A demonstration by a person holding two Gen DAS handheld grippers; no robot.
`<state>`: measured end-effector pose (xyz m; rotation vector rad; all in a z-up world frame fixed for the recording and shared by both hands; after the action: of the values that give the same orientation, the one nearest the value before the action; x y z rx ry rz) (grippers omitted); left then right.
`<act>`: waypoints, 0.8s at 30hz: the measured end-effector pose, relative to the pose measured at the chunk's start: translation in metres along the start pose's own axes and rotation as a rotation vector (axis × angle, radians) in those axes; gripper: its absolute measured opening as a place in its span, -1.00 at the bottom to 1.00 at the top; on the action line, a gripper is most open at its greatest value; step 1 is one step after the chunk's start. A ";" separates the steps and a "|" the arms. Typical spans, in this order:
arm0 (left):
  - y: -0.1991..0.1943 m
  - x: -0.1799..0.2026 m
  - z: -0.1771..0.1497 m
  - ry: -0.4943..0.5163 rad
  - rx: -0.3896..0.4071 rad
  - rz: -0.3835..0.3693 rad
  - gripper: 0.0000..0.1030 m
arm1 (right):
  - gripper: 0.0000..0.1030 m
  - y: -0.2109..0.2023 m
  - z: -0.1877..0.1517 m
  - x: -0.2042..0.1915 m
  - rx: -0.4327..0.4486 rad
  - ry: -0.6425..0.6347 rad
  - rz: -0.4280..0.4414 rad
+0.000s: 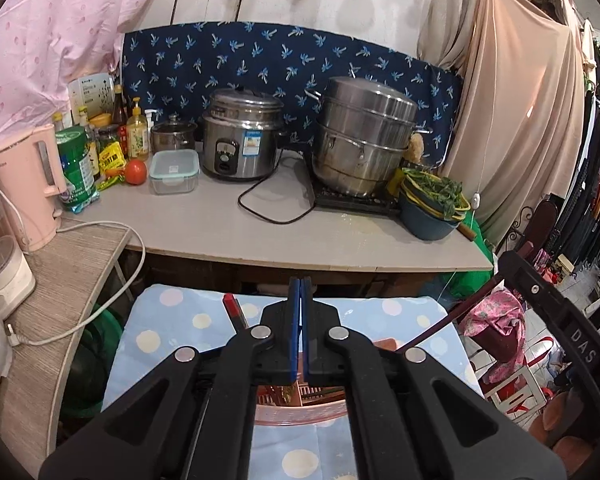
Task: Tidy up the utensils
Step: 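Lower both items into the basket and open both tools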
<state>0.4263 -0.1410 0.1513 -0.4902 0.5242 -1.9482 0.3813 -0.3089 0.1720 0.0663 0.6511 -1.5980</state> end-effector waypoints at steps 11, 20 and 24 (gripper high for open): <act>0.037 0.000 -0.027 0.008 -0.062 0.017 -0.99 | -0.86 0.027 -0.035 0.012 -0.082 -0.008 -0.031; 0.048 -0.002 -0.039 -0.004 -0.082 0.044 -0.73 | -0.61 0.022 -0.041 0.016 -0.091 -0.011 -0.034; 0.038 -0.002 -0.038 0.000 -0.051 0.078 -0.11 | -0.49 0.011 -0.042 0.012 -0.082 -0.024 -0.029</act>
<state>0.4336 -0.1483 0.0987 -0.4950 0.5861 -1.8640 0.3757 -0.3008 0.1278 -0.0232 0.7014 -1.5958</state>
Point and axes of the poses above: each gripper's, at about its wrist camera, not at the fingertips, and y roughly the way its jaws point, x to its right, z to its top, the point moved 10 cm from there along y, roughly the way its jaws point, and after that the axes turned 6 degrees about y, right-handed, at the moved point
